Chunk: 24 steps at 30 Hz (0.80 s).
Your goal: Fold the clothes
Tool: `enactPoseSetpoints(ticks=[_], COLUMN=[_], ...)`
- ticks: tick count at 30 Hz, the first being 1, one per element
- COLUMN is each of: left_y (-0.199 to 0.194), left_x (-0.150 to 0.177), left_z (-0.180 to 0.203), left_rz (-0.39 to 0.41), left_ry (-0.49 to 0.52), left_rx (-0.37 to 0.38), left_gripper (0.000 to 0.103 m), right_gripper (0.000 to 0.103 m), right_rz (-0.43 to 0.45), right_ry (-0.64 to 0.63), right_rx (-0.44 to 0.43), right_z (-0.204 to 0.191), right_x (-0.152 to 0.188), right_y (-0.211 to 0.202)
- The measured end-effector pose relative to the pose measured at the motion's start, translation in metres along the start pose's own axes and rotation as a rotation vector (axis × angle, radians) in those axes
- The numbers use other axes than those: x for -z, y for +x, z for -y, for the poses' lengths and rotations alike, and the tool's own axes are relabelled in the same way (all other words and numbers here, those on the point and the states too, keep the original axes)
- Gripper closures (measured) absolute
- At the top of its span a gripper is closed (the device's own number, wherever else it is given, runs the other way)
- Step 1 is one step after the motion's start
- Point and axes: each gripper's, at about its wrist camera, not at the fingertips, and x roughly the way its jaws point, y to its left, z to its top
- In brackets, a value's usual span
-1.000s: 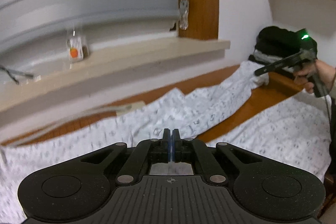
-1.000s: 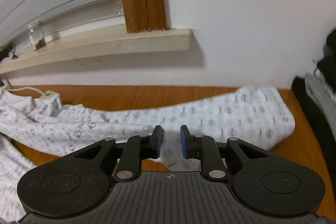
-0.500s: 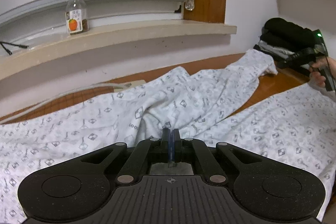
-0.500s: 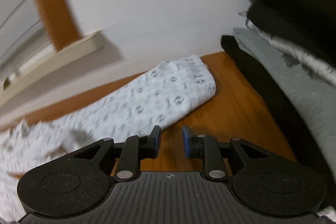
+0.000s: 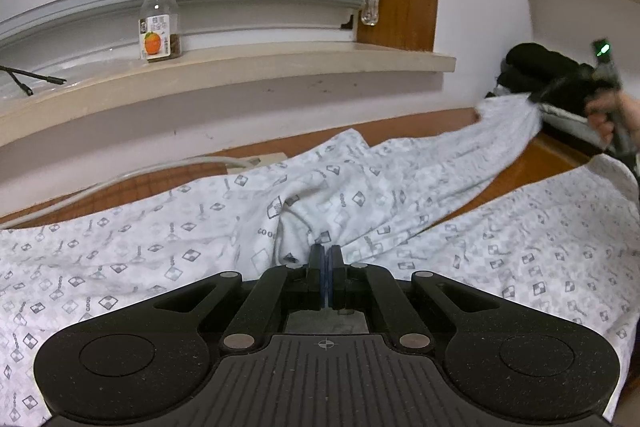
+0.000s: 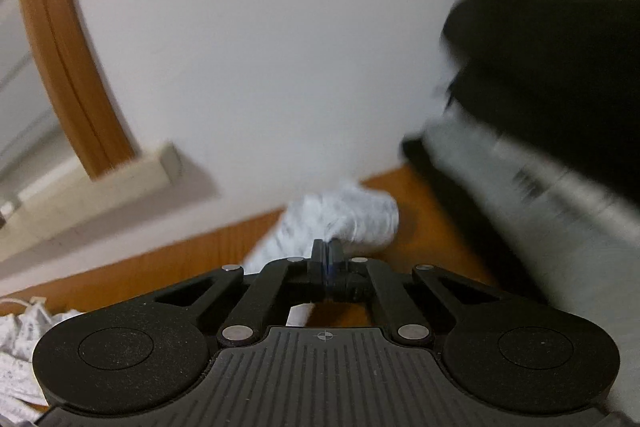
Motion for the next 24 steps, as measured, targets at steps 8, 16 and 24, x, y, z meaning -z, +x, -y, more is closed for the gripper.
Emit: enactPoseSetpoints(ticks=[8,16,24], left_y=[0.004,0.007,0.006], left_x=[0.0,0.0,0.001], left_z=[0.007,0.006,0.01], left_rz=[-0.017,-0.029,-0.028], left_ry=[0.042,0.04,0.055], left_rx=[-0.009,-0.01,-0.022], left_gripper=[0.102,0.102,0.101], right_gripper=[0.101,0.089,0.064], right_rz=[-0.035,-0.053,-0.114], right_ry=[-0.094,-0.029,-0.035], right_rx=[0.071,0.015,0.047], right_z=[-0.022,-0.038,0.023], right_x=[-0.028,-0.017,-0.001], right_y=[0.0,0.045,0.021])
